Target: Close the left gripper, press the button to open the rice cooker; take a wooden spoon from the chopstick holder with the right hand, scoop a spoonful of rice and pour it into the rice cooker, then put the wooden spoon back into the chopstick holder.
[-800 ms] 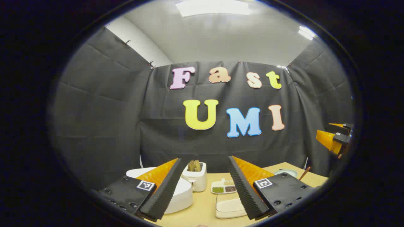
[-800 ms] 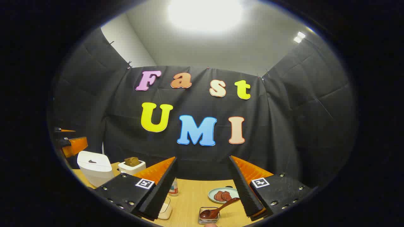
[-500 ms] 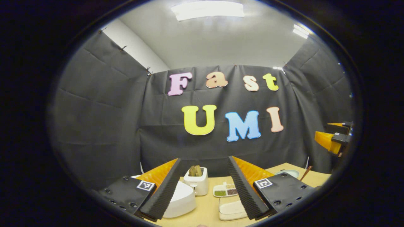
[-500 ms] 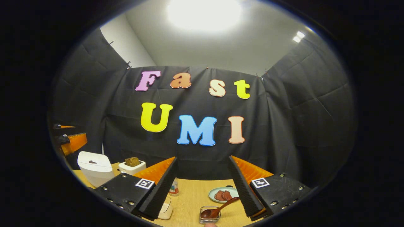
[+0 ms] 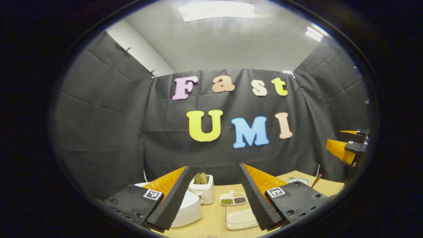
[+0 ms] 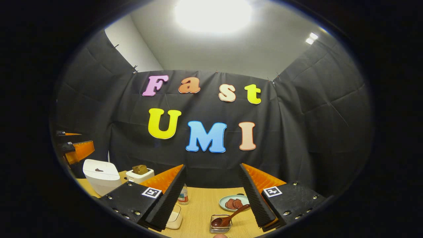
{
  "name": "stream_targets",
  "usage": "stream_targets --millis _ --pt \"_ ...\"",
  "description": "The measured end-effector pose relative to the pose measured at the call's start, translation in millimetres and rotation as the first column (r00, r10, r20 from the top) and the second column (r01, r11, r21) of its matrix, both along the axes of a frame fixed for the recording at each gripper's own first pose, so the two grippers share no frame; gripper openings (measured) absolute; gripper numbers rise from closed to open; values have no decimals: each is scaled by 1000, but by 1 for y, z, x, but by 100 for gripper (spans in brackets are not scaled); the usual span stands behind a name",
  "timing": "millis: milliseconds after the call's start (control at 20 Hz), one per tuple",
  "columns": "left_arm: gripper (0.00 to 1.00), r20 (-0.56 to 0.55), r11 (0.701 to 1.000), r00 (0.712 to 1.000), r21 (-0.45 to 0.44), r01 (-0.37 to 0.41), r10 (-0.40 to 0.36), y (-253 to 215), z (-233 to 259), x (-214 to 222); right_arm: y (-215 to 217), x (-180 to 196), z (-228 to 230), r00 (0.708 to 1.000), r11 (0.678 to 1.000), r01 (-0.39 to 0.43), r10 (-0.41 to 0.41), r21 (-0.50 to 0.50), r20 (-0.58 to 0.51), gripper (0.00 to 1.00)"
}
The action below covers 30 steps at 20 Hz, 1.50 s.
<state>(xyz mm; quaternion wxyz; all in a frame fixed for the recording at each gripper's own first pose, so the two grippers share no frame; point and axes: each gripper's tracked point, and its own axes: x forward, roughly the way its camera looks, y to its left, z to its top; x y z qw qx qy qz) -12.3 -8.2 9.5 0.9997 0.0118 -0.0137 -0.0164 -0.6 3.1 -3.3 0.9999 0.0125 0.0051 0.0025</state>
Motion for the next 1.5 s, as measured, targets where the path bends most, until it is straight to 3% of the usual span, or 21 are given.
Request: stream_targets --millis 400,450,600,650,800,850,1000,1300,1500 --pt "93 0 1000 1000 0 -21 21 10 2 -4 0 -7 8 1000 1000 -7 7 15 -1 96" --pt "77 2 1000 1000 -3 -17 17 9 2 -4 0 -10 9 1000 1000 -7 7 10 1 96" --pt "55 -12 999 1000 -29 21 -21 1 1 -5 5 -21 10 999 999 -36 36 23 2 96" --pt "38 -19 999 999 -30 30 -31 1 -3 -7 8 -22 13 999 999 -44 44 30 6 96" --pt "23 -17 1000 1000 -5 -26 26 17 -4 -1 9 -22 13 999 999 -46 46 13 14 96" --pt "9 -18 1000 1000 -16 -19 19 19 -5 -1 12 -23 13 998 998 -56 56 12 12 96" --pt "8 -47 999 999 -44 16 -18 14 -13 -4 15 -25 14 998 998 -61 61 20 4 96" --pt "6 -57 999 997 -10 -45 44 52 -20 23 15 -33 19 999 999 -36 36 -6 7 96" --pt "10 -83 993 990 -16 -119 118 92 -36 52 8 -42 16 1000 999 -2 1 -37 -7 96"
